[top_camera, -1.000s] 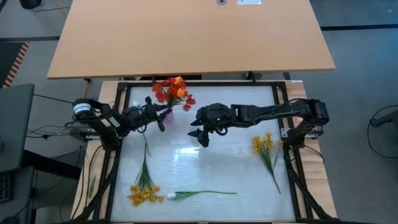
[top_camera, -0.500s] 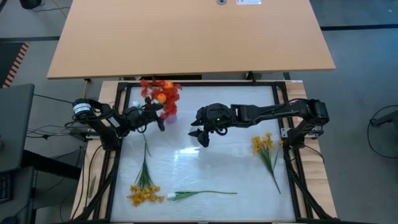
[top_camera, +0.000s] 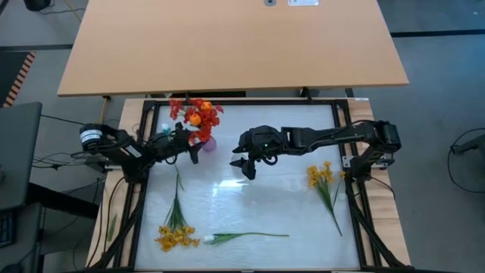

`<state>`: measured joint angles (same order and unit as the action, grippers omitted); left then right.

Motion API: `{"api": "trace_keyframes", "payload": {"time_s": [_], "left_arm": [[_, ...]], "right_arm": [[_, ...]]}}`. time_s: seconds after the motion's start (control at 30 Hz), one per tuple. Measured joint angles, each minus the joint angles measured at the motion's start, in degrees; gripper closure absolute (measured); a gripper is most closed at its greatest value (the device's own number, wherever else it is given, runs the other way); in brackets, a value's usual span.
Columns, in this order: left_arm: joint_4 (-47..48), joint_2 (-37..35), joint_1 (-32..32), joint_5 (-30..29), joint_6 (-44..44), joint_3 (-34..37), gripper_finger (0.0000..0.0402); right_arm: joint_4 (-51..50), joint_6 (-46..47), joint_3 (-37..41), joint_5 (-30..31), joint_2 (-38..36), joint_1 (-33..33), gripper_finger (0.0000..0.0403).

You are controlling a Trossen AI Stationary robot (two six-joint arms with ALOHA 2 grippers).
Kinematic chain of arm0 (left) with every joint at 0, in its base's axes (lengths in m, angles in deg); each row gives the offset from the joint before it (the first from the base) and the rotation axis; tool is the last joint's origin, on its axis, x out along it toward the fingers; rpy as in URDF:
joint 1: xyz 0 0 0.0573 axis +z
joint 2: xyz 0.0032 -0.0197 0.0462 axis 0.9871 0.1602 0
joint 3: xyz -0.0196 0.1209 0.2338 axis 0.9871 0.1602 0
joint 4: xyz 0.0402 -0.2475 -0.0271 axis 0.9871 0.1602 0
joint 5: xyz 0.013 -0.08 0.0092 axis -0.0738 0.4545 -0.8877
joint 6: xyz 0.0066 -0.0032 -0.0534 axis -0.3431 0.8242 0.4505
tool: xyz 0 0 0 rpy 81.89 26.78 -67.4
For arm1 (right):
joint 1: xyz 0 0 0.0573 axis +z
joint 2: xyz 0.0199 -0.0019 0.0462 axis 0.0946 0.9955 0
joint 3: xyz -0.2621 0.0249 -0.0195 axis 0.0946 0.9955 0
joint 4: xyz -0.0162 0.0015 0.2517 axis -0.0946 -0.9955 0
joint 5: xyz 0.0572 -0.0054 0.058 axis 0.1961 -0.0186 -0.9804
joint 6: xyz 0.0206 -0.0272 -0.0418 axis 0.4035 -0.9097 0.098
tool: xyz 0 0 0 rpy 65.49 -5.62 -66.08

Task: Sort flowers into vase by color
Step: Put the orange tulip into the violet vase, then put the left yellow flowers into the transparent vase

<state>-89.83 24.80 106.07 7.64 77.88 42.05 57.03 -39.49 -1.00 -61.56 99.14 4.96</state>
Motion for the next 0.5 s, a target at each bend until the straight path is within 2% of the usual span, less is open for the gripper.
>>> {"api": "trace_keyframes", "payload": {"time_s": [0.2,0.33,0.5], "left_arm": [[9.0,-7.7,-1.4,-2.6,-1.6,0.0,0.0213],[17.3,-14.6,-2.4,-2.9,1.1,0.0,0.0213],[33.2,-25.5,-4.2,-2.5,4.9,-0.5,0.0213]], "right_arm": [[0.0,-0.1,0.0,-0.1,0.0,0.0,0.0133],[-1.4,-0.1,0.0,-0.6,-0.1,0.0,0.0133],[-13.1,3.8,0.0,-4.6,-3.7,-1.2,0.0133]]}}
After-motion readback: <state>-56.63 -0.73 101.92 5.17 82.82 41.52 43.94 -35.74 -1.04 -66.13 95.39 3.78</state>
